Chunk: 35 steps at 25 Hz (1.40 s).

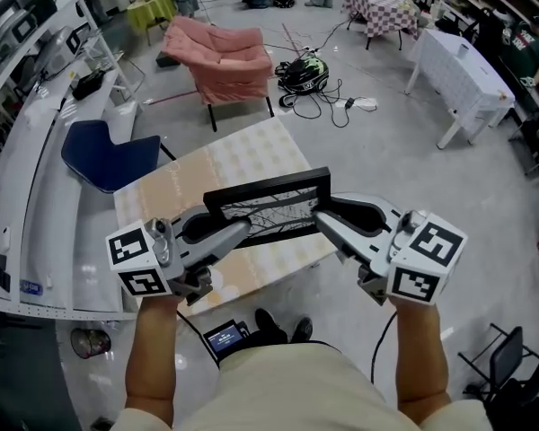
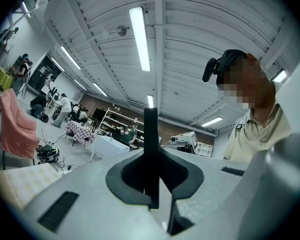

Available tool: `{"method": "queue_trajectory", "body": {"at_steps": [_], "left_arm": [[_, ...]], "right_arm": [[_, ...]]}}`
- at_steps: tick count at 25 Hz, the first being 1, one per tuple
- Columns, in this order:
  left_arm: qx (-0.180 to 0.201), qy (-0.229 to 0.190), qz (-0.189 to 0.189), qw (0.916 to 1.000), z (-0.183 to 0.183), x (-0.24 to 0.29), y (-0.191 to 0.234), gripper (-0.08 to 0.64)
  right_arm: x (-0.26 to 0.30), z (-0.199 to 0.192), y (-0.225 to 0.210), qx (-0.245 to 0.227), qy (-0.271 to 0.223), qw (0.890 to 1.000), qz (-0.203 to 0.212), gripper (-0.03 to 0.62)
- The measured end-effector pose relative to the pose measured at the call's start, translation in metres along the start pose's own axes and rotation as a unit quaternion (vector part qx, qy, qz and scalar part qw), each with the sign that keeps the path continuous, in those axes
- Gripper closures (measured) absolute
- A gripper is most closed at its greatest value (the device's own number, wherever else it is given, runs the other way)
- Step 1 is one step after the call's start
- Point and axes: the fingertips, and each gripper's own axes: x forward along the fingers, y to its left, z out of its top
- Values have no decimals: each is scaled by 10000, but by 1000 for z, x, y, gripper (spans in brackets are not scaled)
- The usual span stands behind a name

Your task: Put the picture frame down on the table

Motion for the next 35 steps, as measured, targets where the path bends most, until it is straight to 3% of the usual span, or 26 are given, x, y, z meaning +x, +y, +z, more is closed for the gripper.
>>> {"method": "queue_trajectory", "body": {"at_steps": [8, 16, 35], "left_arm": [[134, 37, -77, 9999, 12, -27, 33, 512], [-64, 0, -21, 10000, 7, -41, 65, 512], [-347, 256, 988, 9942, -7, -4, 209, 512]], "right_arm": [[44, 6, -5, -67, 32, 9999, -126, 520], [76, -3, -20, 54, 213, 9997, -110, 518], [154, -26, -155, 568, 500, 9956, 546, 518]]}}
